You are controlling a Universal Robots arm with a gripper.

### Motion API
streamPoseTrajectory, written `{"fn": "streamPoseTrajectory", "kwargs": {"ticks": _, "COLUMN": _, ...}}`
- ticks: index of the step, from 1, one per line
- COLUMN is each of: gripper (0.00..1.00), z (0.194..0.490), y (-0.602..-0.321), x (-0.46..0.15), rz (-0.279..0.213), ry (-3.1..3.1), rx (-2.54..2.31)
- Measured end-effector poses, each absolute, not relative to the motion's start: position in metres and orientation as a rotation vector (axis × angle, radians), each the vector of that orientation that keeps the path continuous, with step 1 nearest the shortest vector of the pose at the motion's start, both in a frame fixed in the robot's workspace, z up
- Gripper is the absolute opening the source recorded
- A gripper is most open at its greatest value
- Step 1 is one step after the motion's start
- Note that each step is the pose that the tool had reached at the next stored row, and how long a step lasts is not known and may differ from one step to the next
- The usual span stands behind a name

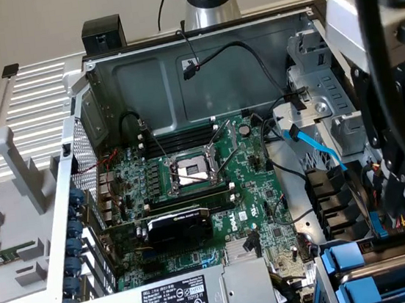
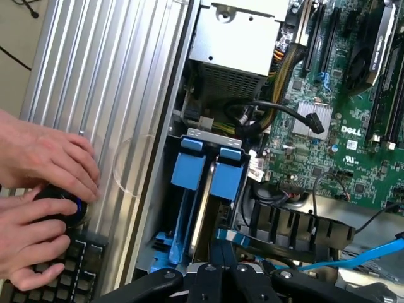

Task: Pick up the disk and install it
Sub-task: 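Insert the second disk wire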

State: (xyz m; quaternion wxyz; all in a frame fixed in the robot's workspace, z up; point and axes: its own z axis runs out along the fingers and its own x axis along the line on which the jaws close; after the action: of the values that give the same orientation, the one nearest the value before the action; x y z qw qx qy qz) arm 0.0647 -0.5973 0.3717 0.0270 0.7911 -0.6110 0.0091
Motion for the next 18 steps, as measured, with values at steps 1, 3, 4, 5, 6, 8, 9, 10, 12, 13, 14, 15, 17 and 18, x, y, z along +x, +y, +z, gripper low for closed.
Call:
{"fn": "streamPoseTrajectory", "kwargs": {"ticks": 1, "gripper": 0.11, "z": 0.3717, "y": -0.5973, "x": 0.0647, "rz": 0.029, "ry": -1.865, "rx": 2.461}}
{"fn": "streamPoseTrajectory", "kwargs": {"ticks": 3, "gripper": 0.11, "z": 0.3717, "y": -0.5973, "x": 0.0647, "rz": 0.031, "ry": -1.819, "rx": 2.495}}
{"fn": "streamPoseTrajectory", "kwargs": {"ticks": 4, "gripper": 0.11, "z": 0.3717, "y": -0.5973, "x": 0.0647, "rz": 0.032, "ry": -1.798, "rx": 2.511}}
{"fn": "streamPoseTrajectory", "kwargs": {"ticks": 5, "gripper": 0.11, "z": 0.3717, "y": -0.5973, "x": 0.0647, "rz": 0.033, "ry": -1.775, "rx": 2.527}}
{"fn": "streamPoseTrajectory", "kwargs": {"ticks": 6, "gripper": 0.11, "z": 0.3717, "y": -0.5973, "x": 0.0647, "rz": 0.033, "ry": -1.752, "rx": 2.543}}
{"fn": "streamPoseTrajectory", "kwargs": {"ticks": 8, "gripper": 0.11, "z": 0.3717, "y": -0.5973, "x": 0.0647, "rz": 0.035, "ry": -1.705, "rx": 2.576}}
{"fn": "streamPoseTrajectory", "kwargs": {"ticks": 9, "gripper": 0.11, "z": 0.3717, "y": -0.5973, "x": 0.0647, "rz": 0.036, "ry": -1.681, "rx": 2.591}}
{"fn": "streamPoseTrajectory", "kwargs": {"ticks": 10, "gripper": 0.11, "z": 0.3717, "y": -0.5973, "x": 0.0647, "rz": 0.036, "ry": -1.658, "rx": 2.606}}
{"fn": "streamPoseTrajectory", "kwargs": {"ticks": 12, "gripper": 0.11, "z": 0.3717, "y": -0.5973, "x": 0.0647, "rz": 0.038, "ry": -1.61, "rx": 2.637}}
{"fn": "streamPoseTrajectory", "kwargs": {"ticks": 13, "gripper": 0.11, "z": 0.3717, "y": -0.5973, "x": 0.0647, "rz": 0.038, "ry": -1.586, "rx": 2.651}}
{"fn": "streamPoseTrajectory", "kwargs": {"ticks": 14, "gripper": 0.11, "z": 0.3717, "y": -0.5973, "x": 0.0647, "rz": 0.039, "ry": -1.562, "rx": 2.666}}
{"fn": "streamPoseTrajectory", "kwargs": {"ticks": 15, "gripper": 0.11, "z": 0.3717, "y": -0.5973, "x": 0.0647, "rz": 0.04, "ry": -1.538, "rx": 2.68}}
{"fn": "streamPoseTrajectory", "kwargs": {"ticks": 17, "gripper": 0.11, "z": 0.3717, "y": -0.5973, "x": 0.0647, "rz": 0.041, "ry": -1.49, "rx": 2.708}}
{"fn": "streamPoseTrajectory", "kwargs": {"ticks": 18, "gripper": 0.11, "z": 0.3717, "y": -0.5973, "x": 0.0647, "rz": 0.042, "ry": -1.464, "rx": 2.722}}
